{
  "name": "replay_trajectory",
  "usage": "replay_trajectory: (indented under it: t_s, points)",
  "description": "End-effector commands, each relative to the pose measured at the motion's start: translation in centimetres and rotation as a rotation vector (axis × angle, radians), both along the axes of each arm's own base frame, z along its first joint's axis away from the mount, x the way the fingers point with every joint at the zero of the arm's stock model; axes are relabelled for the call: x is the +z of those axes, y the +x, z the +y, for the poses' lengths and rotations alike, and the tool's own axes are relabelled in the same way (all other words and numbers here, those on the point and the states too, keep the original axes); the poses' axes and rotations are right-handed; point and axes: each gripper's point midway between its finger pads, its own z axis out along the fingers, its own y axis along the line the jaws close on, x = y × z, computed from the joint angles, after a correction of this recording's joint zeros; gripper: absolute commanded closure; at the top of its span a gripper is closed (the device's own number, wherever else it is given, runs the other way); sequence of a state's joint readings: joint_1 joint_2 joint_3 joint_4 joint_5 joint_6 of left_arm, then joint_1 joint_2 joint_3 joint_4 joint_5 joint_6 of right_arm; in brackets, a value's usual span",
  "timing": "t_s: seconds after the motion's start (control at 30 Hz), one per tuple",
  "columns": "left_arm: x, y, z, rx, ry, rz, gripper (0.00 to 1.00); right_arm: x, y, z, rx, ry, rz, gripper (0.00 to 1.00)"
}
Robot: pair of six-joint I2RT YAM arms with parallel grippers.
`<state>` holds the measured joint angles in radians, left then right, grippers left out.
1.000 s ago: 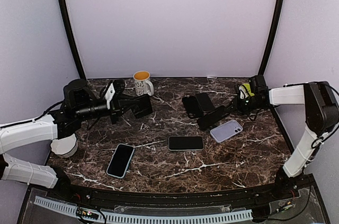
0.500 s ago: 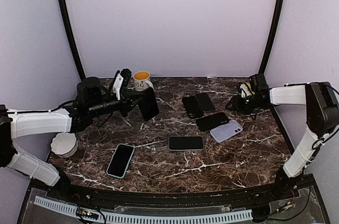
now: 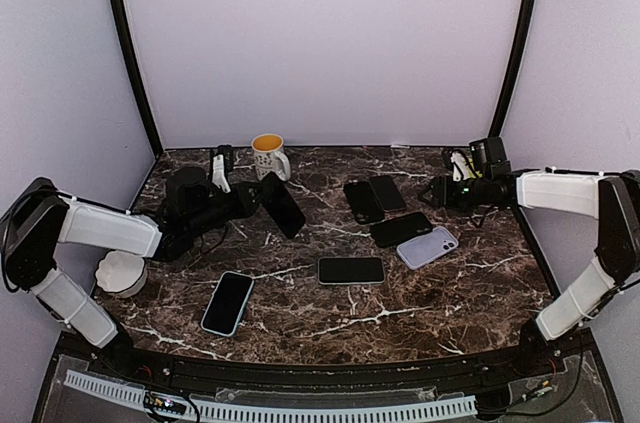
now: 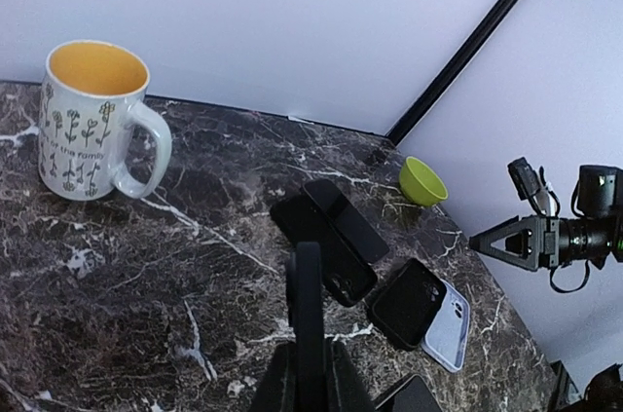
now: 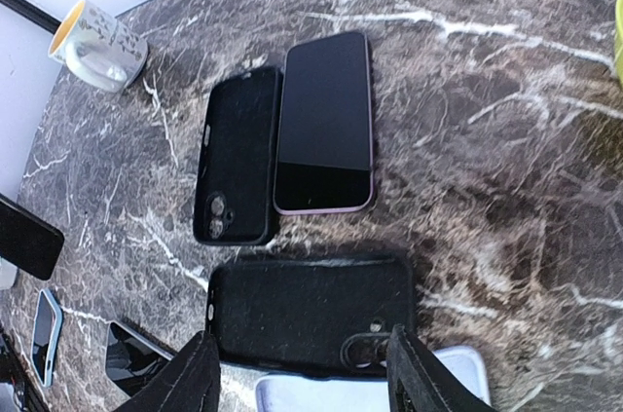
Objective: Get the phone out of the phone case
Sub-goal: Place the phone case at the center of the board, then place the phone at the center of the board.
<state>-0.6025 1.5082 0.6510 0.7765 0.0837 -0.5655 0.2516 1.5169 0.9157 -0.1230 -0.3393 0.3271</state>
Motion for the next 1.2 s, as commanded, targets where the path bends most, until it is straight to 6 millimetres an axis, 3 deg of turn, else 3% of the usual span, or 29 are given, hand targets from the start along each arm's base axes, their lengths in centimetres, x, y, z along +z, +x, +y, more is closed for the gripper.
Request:
replay_trajectory:
  t_s: [0.0, 0.33, 0.67, 0.83, 1.07, 1.17]
  points:
    - [2.2, 0.5, 0.8, 0.072, -0.185, -0.003, 1.0, 1.4, -0.7, 1.0, 0.01, 0.033, -0.047, 0.41]
    - [-2.9, -0.1, 1.2, 0.101, -0.244, 0.161, 1.0, 1.9, -3.2, 2.2, 0.039, 0.053, -0.059, 0.38]
    - [-6.3, -1.8, 1.5, 0.081, -0.24, 0.259, 0.86, 1.9, -3.9, 2.8, 0.05, 0.054, -0.061, 0.38]
    - [-7.1, -2.3, 1.5, 0.066, -0.219, 0.273, 0.7, 2.0, -4.1, 2.9, 0.057, 0.047, -0.061, 0.37]
    - [-7.4, -2.3, 2.2, 0.079, -0.088, 0.246, 0.29, 2.3, -4.3, 2.8, 0.059, 0.039, -0.067, 0.37]
    - [-6.9, -2.1, 2.5, 0.085, -0.02, 0.21, 0.2, 2.5, -4.3, 2.7, 0.058, 0.033, -0.071, 0.37]
